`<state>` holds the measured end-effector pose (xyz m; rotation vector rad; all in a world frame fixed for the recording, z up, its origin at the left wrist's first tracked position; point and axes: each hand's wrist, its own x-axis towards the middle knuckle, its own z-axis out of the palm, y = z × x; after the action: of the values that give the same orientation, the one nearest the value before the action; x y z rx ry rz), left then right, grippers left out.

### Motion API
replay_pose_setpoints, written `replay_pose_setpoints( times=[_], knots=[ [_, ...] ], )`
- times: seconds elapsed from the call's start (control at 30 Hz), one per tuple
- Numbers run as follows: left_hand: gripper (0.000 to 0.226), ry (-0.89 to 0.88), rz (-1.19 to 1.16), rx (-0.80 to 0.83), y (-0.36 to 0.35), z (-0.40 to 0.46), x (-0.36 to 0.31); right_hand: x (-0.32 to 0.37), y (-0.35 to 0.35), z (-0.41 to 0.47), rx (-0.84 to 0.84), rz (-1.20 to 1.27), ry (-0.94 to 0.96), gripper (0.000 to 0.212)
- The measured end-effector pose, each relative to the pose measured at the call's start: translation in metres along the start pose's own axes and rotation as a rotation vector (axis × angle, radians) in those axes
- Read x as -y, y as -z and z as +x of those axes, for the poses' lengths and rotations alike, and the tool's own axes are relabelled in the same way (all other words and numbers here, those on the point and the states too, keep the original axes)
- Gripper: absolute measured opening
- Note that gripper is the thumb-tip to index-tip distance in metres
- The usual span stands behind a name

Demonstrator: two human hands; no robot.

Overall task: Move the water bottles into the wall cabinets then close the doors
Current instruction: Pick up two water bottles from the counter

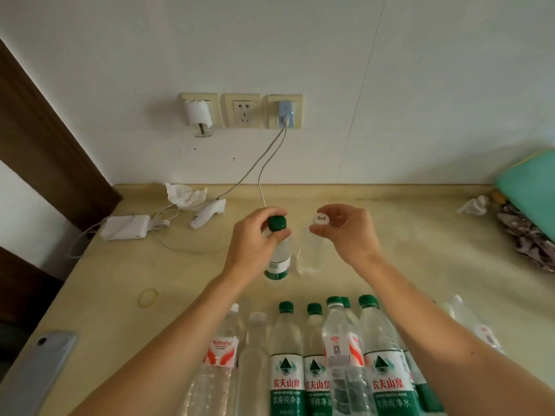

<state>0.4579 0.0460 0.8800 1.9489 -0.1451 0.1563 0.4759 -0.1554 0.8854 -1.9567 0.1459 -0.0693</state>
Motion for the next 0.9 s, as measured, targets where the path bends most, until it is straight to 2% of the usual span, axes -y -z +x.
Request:
replay_pose_setpoints(
  times=[0.17,0.37,0.4,0.47,0.53,0.6,0.67,0.73,0.9],
  knots=[
    [0.034,0.019,0.025,-0.105,-0.008,-0.002,0.021,-0.022,0.002,0.003,-0.006,0.016,-0.024,0.034],
    [0.032,0.015,0.022,-0.034,-0.004,0.002,0.029,-0.035,0.000,0.007,0.057,-0.011,0.076,0.034],
    [0.031,0.022,0.021,-0.042,-0.004,0.002,0.031,-0.039,0.000,0.007,0.073,-0.017,0.083,0.042],
    [0.033,0.058,0.017,-0.064,-0.006,-0.002,0.038,-0.050,-0.002,0.007,0.123,-0.031,0.066,0.070],
    [0.048,0.135,0.003,-0.045,-0.011,-0.010,0.046,-0.065,-0.005,0.008,0.188,-0.044,-0.015,0.098],
    [0.067,0.239,0.003,-0.015,-0.019,-0.021,0.056,-0.082,-0.009,0.008,0.282,-0.077,-0.125,0.111],
    [0.074,0.363,-0.005,-0.009,-0.028,-0.030,0.067,-0.097,-0.013,0.010,0.382,-0.077,-0.201,0.108],
    [0.068,0.448,-0.023,-0.026,-0.036,-0.033,0.078,-0.107,-0.017,0.015,0.434,-0.038,-0.228,0.096],
    [0.056,0.469,-0.054,-0.063,-0.043,-0.026,0.095,-0.116,-0.022,0.024,0.387,0.031,-0.201,0.057]
  ],
)
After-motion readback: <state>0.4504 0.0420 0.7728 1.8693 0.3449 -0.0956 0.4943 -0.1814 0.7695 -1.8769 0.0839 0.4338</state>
